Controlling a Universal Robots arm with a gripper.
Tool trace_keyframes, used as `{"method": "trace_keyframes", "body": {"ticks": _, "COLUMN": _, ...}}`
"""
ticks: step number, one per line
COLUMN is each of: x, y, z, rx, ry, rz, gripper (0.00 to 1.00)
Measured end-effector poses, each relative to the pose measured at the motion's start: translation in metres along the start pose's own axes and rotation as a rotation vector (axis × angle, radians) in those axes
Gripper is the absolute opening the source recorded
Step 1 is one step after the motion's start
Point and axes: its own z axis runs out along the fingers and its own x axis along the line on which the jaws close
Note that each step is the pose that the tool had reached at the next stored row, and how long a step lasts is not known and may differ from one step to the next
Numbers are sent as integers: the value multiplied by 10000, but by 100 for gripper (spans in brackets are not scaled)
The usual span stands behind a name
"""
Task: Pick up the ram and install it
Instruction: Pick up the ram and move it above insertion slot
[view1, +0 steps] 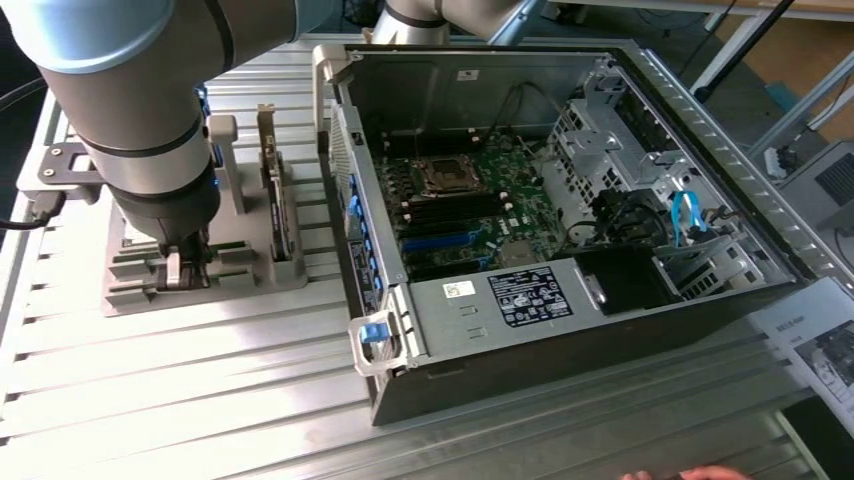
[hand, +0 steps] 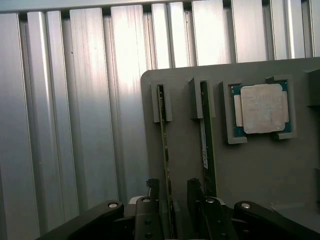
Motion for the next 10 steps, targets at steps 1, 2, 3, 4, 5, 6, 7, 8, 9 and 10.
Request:
{"method": "trace_keyframes", "body": {"ticks": 1, "x": 0, "y": -2, "z": 0, "rx": 0, "ry": 0, "rz": 0, "gripper": 36}}
{"method": "trace_keyframes", "body": {"ticks": 2, "x": 0, "y": -2, "z": 0, "rx": 0, "ry": 0, "rz": 0, "gripper": 36}}
{"method": "trace_keyframes", "body": {"ticks": 3, "x": 0, "y": -2, "z": 0, "rx": -1, "ry": 0, "rz": 1, "gripper": 36}}
{"method": "trace_keyframes", "body": {"ticks": 4, "x": 0, "y": -2, "z": 0, "rx": 0, "ry": 0, "rz": 1, "gripper": 36}}
{"method": "trace_keyframes", "body": {"ticks": 5, "x": 0, "y": -3, "z": 1, "rx": -1, "ry": 1, "rz": 0, "gripper": 36}}
{"method": "trace_keyframes", "body": {"ticks": 6, "x": 0, "y": -3, "z": 7, "rx": 0, "ry": 0, "rz": 0, "gripper": 36}}
{"method": "trace_keyframes", "body": {"ticks": 7, "x": 0, "y": -4, "z": 15, "rx": 1, "ry": -1, "rz": 0, "gripper": 36}}
{"method": "trace_keyframes", "body": {"ticks": 8, "x": 0, "y": -3, "z": 20, "rx": 0, "ry": 0, "rz": 0, "gripper": 36}}
{"method": "trace_keyframes", "body": {"ticks": 9, "x": 1, "y": -4, "z": 26, "rx": 0, "ry": 0, "rz": 0, "gripper": 36}}
{"method": "trace_keyframes", "body": {"ticks": 10, "x": 1, "y": -4, "z": 30, "rx": -1, "ry": 1, "rz": 0, "gripper": 36}}
